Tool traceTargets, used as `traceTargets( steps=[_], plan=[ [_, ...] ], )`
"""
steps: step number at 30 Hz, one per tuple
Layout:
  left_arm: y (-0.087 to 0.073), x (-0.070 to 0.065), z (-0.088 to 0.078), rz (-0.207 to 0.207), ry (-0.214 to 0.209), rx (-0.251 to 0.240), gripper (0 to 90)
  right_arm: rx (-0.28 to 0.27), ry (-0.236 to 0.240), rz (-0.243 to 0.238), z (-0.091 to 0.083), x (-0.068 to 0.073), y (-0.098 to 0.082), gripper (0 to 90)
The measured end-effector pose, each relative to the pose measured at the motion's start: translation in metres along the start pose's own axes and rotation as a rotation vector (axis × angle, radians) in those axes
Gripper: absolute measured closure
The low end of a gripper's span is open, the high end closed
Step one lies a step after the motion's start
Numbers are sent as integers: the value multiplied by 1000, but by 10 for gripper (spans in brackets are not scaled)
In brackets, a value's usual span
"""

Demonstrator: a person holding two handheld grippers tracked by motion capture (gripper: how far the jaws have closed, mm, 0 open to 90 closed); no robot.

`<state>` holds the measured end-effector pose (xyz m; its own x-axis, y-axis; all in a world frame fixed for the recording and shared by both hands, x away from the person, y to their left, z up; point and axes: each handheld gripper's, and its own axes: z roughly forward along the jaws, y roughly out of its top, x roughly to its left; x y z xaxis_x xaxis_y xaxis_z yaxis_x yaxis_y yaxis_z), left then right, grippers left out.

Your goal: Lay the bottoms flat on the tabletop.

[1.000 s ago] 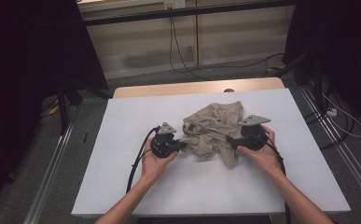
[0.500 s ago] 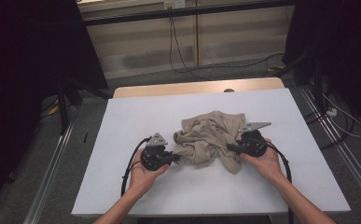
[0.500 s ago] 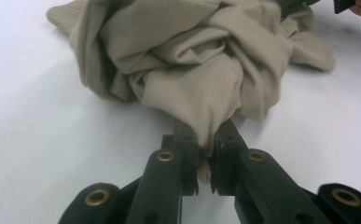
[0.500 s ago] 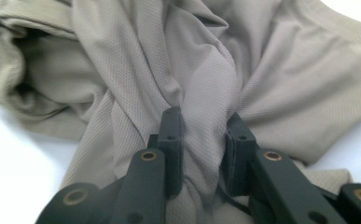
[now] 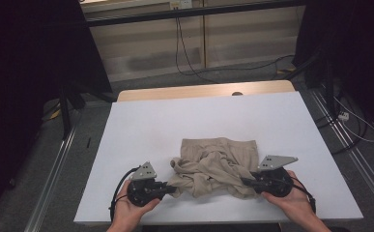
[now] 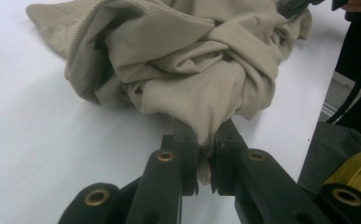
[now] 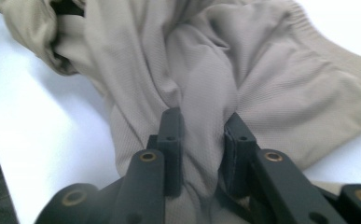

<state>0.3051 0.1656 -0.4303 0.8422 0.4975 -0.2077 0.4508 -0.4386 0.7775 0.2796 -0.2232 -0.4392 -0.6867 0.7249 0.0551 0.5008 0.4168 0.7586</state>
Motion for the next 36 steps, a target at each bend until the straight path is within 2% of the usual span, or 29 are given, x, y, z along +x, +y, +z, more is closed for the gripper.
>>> traceTargets(
  steps=[1, 3, 7, 9, 11, 13, 15, 19, 22, 24, 26, 27, 29, 31, 33, 34, 35, 36],
  plan=[
    [0, 2, 3, -13, 12, -3, 780, -2, -9, 10, 0, -1, -1, 671],
    [3, 6, 5, -11, 46, -3, 575, -1, -28, 4, 4, -5, 0, 574],
    [6, 13, 3, -17, 93, -43, 342, -41, -53, 22, 4, -11, 5, 381],
    [9, 17, 1, -16, 100, -56, 258, -97, -87, 30, -2, -14, 11, 310],
    [14, 22, -1, -19, 118, -87, 227, -133, -110, 45, -7, -17, 16, 252],
    [20, 25, -4, -28, 126, -123, 179, -157, -132, 49, -12, -22, 22, 248],
    [29, 29, -8, -20, 159, -170, 159, -160, -135, 60, -14, -30, 26, 252],
    [46, 45, -4, -21, 200, -197, 112, -139, -153, 89, -12, -52, 33, 288],
    [58, 62, 11, -15, 242, -171, 106, -119, -159, 119, -10, -71, 38, 344],
    [67, 73, 23, -31, 254, -151, 106, -120, -183, 133, -8, -82, 44, 361],
    [78, 83, 33, -35, 278, -151, 107, -91, -209, 143, -5, -91, 50, 379],
    [84, 87, 37, -50, 281, -154, 108, -75, -228, 141, -3, -96, 53, 386],
    [92, 96, 45, -61, 290, -177, 108, -66, -219, 159, 5, -105, 57, 411],
    [96, 102, 54, -74, 303, -179, 109, -60, -222, 180, 14, -111, 56, 421],
    [95, 105, 62, -72, 310, -165, 109, -60, -220, 217, 24, -114, 52, 476],
    [93, 105, 68, -49, 325, -146, 107, -52, -229, 218, 28, -115, 50, 497],
    [91, 106, 71, -47, 328, -129, 107, -40, -242, 216, 33, -116, 46, 553],
    [89, 107, 73, -63, 323, -101, 112, -34, -241, 213, 35, -117, 44, 593]
  ],
)
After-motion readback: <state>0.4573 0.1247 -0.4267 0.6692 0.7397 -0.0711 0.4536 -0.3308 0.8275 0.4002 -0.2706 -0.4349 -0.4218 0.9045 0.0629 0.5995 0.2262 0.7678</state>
